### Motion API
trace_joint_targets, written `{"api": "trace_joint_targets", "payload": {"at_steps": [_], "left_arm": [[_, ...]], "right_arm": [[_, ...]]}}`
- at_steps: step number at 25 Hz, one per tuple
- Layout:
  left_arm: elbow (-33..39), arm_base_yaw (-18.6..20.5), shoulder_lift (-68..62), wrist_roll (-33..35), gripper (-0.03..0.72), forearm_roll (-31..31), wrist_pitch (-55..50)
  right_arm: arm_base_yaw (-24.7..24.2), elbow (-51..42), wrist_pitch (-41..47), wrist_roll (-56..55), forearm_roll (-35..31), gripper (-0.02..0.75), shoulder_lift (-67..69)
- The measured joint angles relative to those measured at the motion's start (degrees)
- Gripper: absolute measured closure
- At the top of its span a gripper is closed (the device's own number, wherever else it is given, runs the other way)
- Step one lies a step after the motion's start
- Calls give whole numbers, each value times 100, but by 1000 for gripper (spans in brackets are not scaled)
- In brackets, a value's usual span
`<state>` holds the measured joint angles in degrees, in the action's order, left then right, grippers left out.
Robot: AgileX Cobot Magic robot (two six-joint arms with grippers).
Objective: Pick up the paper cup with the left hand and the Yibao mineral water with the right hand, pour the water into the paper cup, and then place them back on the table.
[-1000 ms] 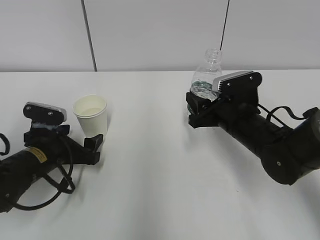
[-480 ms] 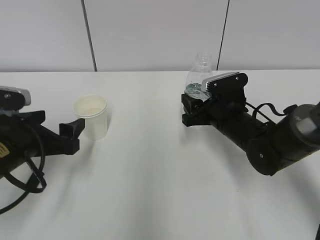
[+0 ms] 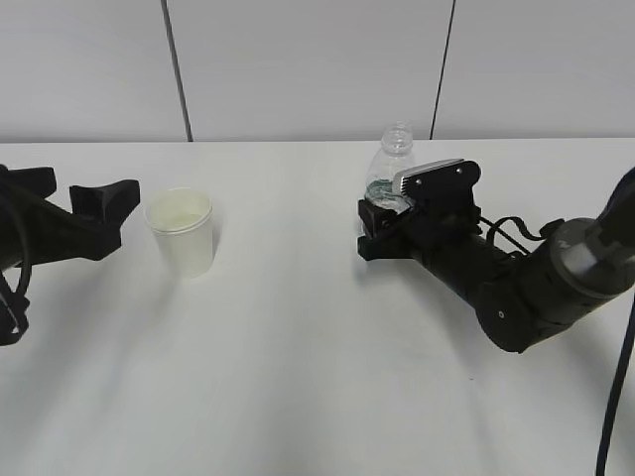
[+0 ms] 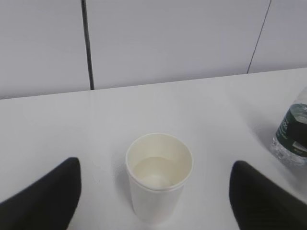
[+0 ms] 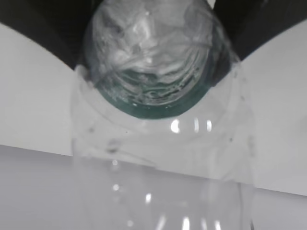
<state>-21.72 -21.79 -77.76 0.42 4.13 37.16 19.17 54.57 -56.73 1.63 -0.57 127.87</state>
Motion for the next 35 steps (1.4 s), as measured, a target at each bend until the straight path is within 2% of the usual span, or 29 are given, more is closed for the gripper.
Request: {"api": "trace_joint_targets", "payload": {"at_steps": [4, 8, 16, 25, 31, 33, 35], "left_arm": [[-312, 0, 139, 0, 119, -82, -591], [-434, 0, 139, 0, 119, -112, -836], [-454, 0, 139, 0, 119, -164, -891], [-617, 0, 139, 0, 119, -298, -1202], [-619, 0, 157, 0, 119, -326, -1374], [-649, 0, 267, 0, 119, -326, -1638], [-783, 0, 439, 0, 119, -326, -2188]], "right_arm": [[0, 19, -118, 0, -25, 274, 66], [0, 19, -164, 0, -38, 237, 78], [0, -71, -164, 0, -48, 119, 78], [0, -703, -388, 0, -48, 108, 66], [0, -1265, -517, 0, -148, 109, -445], [0, -1421, -393, 0, -148, 109, -738], [0, -1511, 150, 0, -94, 110, -1190]]}}
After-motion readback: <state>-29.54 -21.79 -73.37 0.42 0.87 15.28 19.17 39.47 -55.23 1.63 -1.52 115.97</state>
